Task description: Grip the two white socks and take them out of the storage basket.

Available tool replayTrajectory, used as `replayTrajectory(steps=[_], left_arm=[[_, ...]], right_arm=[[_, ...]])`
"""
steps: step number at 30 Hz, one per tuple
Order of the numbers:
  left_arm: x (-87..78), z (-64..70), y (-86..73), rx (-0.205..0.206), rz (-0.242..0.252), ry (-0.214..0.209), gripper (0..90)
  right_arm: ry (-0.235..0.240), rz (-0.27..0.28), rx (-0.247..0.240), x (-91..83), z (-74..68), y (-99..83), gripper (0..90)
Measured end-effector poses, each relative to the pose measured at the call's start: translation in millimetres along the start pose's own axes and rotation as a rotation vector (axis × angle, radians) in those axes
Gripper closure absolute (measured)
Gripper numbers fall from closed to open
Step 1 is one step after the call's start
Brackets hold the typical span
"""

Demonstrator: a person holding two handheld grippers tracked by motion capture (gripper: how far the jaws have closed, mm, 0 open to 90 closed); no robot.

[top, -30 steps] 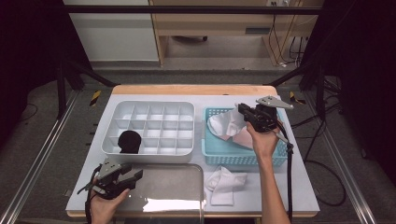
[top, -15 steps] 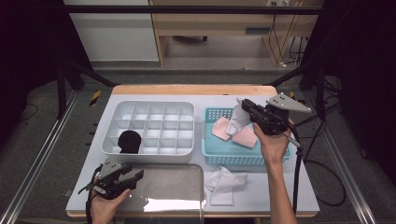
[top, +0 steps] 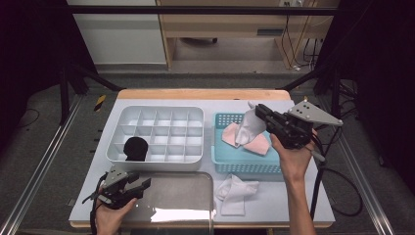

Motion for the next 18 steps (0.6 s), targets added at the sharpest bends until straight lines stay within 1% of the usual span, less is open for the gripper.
replayTrajectory(steps=[4, 9, 11, 13, 18], left_arm=[[0.2, -0.1, 0.0, 0.000, 0.000, 0.001, 44.9], [0.6, 0.7, 0.1, 0.002, 0.000, 0.000, 45.0], [0.7, 0.5, 0.0, 0.000, -0.001, 0.000, 44.9], [0.9, 0.5, -0.1, 0.002, -0.003, 0.000, 45.0], [1.1, 1.2, 0.1, 0.004, -0.002, 0.000, 45.0]], right_arm=[[0.029, 0.011, -0.009, -11.4, -10.3, 0.6, 84.9], [0.071, 0.027, -0.012, -30.4, -24.1, -3.0, 84.9], [0.089, 0.029, -0.022, -37.9, -29.1, -5.4, 84.9], [0.113, 0.037, -0.018, -45.8, -34.8, -7.7, 84.9], [0.140, 0.028, -0.022, -58.6, -42.6, -18.3, 84.9]])
Point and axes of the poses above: each handheld gripper's, and its own axes: x roughly forward along the jaws, y roughly out of its top, z roughly to its right, the point moved 10 cm from there along x, roughly forward along the jaws, and after that the axes turned 12 degrees about x, right-handed, at the moved point
